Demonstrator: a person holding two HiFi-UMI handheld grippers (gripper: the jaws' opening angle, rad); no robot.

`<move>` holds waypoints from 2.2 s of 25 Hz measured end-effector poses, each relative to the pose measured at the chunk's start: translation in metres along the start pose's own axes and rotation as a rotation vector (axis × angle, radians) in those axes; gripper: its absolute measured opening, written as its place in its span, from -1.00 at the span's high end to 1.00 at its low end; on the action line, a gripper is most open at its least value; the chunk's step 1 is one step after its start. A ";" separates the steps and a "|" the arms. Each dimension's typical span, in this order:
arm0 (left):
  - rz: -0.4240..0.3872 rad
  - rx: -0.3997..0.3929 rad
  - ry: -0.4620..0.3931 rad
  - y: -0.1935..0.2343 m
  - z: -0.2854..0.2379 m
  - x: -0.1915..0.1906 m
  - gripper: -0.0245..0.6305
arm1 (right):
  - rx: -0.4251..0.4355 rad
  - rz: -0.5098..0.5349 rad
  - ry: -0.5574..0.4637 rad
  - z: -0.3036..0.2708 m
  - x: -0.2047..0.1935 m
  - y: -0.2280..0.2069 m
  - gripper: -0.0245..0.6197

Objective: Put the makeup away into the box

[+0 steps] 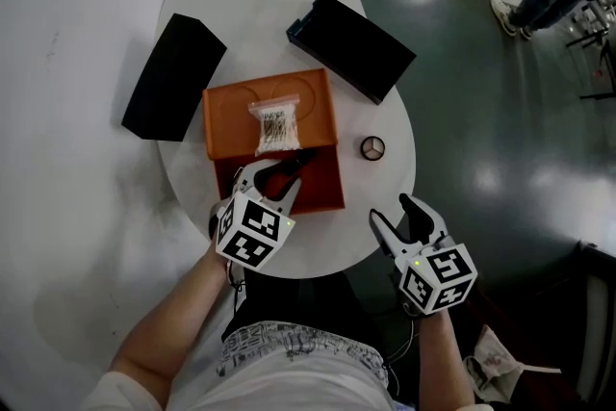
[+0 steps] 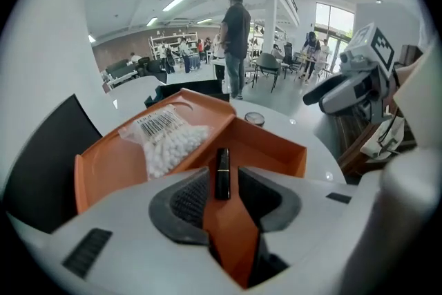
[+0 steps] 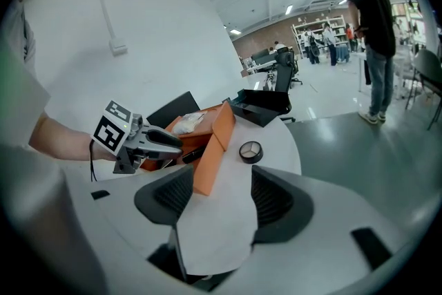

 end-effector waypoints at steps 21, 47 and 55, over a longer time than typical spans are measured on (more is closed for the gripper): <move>0.216 0.088 -0.190 0.017 0.072 -0.015 0.48 | -0.067 0.183 0.044 -0.053 0.020 -0.027 0.06; 0.304 0.152 -0.166 0.032 0.100 -0.060 0.53 | -0.204 0.331 0.116 -0.113 0.021 -0.048 0.08; 0.312 0.157 -0.166 0.032 0.106 -0.068 0.53 | -0.225 0.331 0.113 -0.115 0.023 -0.051 0.19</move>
Point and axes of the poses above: the fingertips, and each gripper's own axes: z backward along the fingers, y to its left, x out of its top, the point moved 3 cm from there along z, backward along the fingers, and after that the axes turned 1 degree about -y, right-handed, at the moved point
